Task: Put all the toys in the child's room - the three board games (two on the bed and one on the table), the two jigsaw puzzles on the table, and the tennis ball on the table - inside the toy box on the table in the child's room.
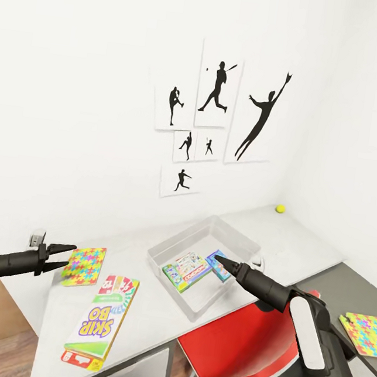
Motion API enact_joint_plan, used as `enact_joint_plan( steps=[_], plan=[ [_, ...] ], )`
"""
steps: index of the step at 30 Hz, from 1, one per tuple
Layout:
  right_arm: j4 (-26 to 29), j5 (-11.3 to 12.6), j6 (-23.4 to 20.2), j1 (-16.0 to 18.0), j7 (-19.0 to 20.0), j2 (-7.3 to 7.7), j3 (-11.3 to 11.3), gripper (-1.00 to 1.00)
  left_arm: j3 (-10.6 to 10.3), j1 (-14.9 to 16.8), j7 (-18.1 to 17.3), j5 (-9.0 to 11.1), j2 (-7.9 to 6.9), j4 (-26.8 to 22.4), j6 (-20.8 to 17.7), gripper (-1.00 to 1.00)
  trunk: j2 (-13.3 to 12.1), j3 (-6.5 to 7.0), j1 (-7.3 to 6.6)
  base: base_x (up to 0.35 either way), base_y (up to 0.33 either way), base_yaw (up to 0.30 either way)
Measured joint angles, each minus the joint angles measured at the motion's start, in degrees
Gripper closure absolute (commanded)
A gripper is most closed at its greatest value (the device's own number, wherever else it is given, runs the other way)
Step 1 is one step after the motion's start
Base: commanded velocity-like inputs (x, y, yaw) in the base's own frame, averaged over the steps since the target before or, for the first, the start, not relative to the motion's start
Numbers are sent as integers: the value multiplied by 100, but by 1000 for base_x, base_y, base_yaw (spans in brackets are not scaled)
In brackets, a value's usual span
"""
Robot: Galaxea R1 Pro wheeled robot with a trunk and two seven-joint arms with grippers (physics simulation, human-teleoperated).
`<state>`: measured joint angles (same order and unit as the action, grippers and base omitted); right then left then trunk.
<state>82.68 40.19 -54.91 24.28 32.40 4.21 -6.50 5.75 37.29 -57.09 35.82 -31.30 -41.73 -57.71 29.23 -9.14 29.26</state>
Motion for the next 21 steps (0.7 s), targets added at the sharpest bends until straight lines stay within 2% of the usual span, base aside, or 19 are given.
enact_joint_plan(
  steps=[8,21],
  plan=[
    [9,-10,-4,-7,261,-5,7,-100,8,-253,8,-5,-3,4,-2,-100,0,0,0,13,157,0],
    [33,-14,-5,-8,285,-15,20,-100,9,-254,-17,5,-47,7,49,-100,0,0,1,-43,120,0]
  ],
)
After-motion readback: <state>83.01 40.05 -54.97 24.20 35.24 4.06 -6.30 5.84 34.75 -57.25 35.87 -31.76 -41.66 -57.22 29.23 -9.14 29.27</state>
